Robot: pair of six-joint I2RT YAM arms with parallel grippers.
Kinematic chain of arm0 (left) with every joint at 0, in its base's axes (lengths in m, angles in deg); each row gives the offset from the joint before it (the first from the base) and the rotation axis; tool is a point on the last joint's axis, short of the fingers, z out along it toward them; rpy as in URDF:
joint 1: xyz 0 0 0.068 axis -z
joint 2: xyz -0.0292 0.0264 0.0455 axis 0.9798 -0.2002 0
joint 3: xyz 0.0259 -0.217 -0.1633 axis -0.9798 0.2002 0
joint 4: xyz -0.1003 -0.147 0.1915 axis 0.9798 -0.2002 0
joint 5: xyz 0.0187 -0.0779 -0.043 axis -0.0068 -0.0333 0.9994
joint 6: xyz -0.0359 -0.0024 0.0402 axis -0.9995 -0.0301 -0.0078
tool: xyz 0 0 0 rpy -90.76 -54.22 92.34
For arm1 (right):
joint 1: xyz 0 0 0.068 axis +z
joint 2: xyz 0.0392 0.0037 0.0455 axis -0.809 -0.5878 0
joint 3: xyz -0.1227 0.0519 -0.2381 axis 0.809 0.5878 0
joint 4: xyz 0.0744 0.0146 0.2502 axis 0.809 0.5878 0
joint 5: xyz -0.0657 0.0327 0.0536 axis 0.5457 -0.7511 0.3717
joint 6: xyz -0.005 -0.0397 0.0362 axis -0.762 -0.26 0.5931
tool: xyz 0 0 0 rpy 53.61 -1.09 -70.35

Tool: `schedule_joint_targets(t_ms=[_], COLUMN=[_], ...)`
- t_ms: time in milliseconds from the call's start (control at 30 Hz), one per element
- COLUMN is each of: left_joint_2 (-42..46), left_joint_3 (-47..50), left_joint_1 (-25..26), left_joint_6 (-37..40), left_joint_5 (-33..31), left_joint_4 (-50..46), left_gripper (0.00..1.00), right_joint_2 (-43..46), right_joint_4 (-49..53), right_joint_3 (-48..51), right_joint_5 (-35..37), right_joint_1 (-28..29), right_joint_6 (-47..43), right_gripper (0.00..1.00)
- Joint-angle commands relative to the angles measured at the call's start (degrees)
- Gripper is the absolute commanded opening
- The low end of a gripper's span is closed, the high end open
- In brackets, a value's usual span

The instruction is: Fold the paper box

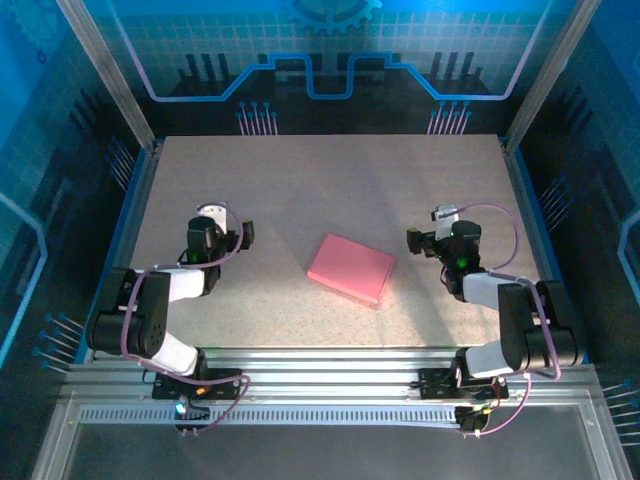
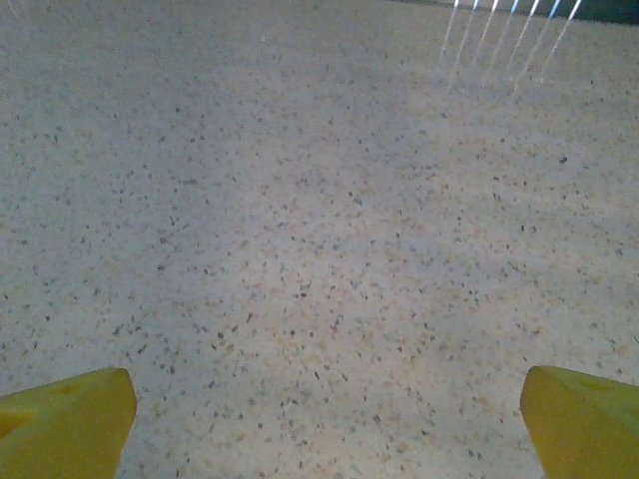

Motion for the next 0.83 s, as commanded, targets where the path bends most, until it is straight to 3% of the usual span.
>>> schedule_joint_targets(t_ms=[0, 33, 100, 167, 800], left_joint_2=[0.46, 0.46, -2.52, -1.4, -1.89], left_joint_3=[3.0, 5.04, 6.44, 4.14, 3.93], left_joint_1=[-0.84, -0.75, -0.79, -1.03, -1.98], left_joint_6=[1.74, 2.22, 2.57, 1.32, -0.14], left_joint_5=[4.74, 6.07, 6.18, 4.71, 3.94], left_joint_4=[9.04, 11.64, 17.88, 11.03, 12.07], left_gripper=[0.99, 0.99, 0.99, 0.99, 0.99], right_joint_2=[-5.31, -5.93, -5.24, -5.16, -5.38], right_joint_4=[-15.1, -18.57, -15.28, -13.94, -13.46], right_joint_3=[2.34, 3.22, 2.33, 1.65, 1.15], right_joint_5=[-3.23, -4.71, -4.64, -3.56, -2.37], right_joint_1=[-1.94, -2.42, -2.47, -1.64, -0.86], right_joint_6=[2.77, 3.01, 2.77, 2.02, 1.31], right_gripper=[1.0, 1.0, 1.0, 1.0, 1.0])
